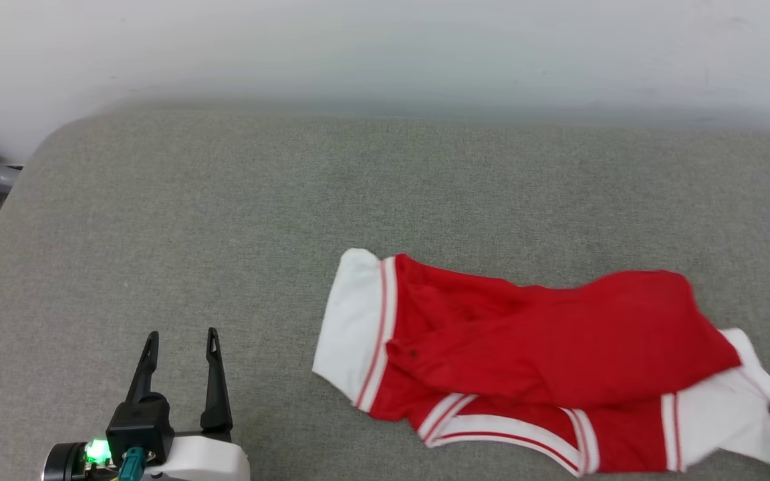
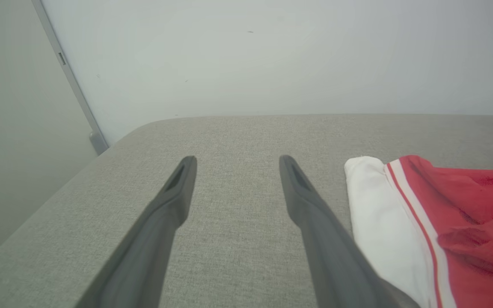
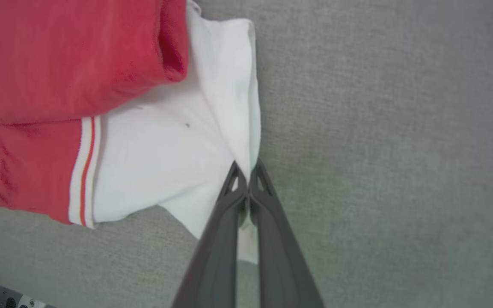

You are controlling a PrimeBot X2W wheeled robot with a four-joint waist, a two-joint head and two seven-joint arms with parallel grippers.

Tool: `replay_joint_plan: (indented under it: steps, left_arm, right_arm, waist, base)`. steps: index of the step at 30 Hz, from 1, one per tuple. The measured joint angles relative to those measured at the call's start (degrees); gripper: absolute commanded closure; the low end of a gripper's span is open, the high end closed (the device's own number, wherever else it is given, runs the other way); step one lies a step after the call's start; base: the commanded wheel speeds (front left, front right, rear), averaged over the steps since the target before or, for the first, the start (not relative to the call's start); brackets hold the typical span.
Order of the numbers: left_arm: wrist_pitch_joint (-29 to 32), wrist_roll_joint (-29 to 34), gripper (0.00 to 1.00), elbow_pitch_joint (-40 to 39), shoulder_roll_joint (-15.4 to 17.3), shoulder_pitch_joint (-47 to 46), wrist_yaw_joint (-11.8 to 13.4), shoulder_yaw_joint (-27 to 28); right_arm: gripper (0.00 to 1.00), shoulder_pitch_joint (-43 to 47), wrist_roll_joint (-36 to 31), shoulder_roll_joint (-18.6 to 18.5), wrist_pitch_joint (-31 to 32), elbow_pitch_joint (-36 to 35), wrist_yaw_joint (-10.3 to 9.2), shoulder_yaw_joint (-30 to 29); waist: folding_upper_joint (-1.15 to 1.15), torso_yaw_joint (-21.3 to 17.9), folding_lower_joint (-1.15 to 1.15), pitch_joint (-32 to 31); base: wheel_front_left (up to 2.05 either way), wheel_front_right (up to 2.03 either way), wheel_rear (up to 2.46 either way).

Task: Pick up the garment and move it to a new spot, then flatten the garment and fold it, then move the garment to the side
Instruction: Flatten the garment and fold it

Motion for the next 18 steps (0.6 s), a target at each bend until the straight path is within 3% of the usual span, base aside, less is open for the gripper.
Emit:
replay_joint_plan:
  steps: [6,11,12,13,14,18]
  left_arm:
    - [0.0,0.9,0.00,0.4,-0.6,0.0,-1.0,0.4]
    - [0.0,1.3,0.00,0.7,-0.9,0.0,-1.4,1.1]
    - [0.0,1.4,0.00,0.8,-1.0,0.0,-1.5,1.2]
    - [0.0,1.4,0.00,0.9,-1.0,0.0,-1.5,1.4]
    - [0.0,1.5,0.00,0.9,-1.0,0.0,-1.6,1.5]
    - [0.0,1.9,0.00,1.1,-0.8,0.0,-2.4,1.8]
  right_arm:
    - [1.00,3.9,-1.6,1.0,-0.7,9.2,0.02,-4.2]
    - [1.00,4.2,-1.2,3.3,-1.8,11.7,-0.02,-5.6]
    - [0.85,4.1,-1.2,3.4,-2.3,11.8,-0.02,-5.7]
    - [0.13,4.1,-1.4,3.8,-3.1,12.0,-0.02,-5.9]
    - [0.00,4.0,-1.8,4.2,-4.3,12.2,-0.02,-6.2]
    - [0.00,3.2,-5.3,4.7,-10.3,12.0,-0.01,-7.7]
  waist:
    - [0.00,0.5,0.00,0.4]
    - [0.00,0.5,0.00,0.2]
    - [0.00,0.4,0.00,0.1]
    - [0.00,0.3,0.00,0.0]
    - [0.00,0.2,0.00,-0.2]
    - [0.00,-0.3,0.00,-1.1]
  base:
    - [0.00,0.00,0.00]
    - [0.00,0.00,0.00]
    - [0.00,0.00,0.00]
    - [0.00,0.00,0.00]
    - [0.00,0.00,0.00]
    - [0.00,0.00,0.00]
